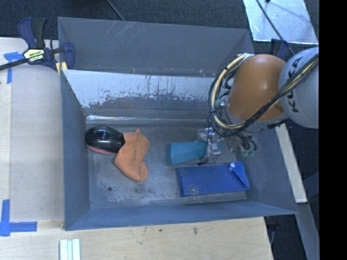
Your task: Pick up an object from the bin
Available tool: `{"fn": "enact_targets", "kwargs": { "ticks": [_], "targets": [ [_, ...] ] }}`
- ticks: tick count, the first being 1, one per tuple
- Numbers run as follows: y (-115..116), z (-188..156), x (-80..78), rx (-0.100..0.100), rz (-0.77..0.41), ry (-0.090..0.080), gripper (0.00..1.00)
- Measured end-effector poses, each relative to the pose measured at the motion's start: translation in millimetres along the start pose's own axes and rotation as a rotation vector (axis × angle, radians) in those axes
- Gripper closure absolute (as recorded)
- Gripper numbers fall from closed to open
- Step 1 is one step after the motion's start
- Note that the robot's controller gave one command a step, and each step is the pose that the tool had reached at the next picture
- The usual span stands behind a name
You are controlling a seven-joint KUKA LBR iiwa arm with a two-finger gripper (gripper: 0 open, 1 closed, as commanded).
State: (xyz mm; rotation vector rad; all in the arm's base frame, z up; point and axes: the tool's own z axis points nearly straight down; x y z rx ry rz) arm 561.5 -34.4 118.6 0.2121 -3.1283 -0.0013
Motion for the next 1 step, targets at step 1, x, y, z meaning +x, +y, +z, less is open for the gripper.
{"fn": "enact_targets", "kwargs": {
  "ticks": [1],
  "targets": [
    [25.8, -100.0, 28.2, 0.001, 0.114, -0.002, 1.0]
  ]
}}
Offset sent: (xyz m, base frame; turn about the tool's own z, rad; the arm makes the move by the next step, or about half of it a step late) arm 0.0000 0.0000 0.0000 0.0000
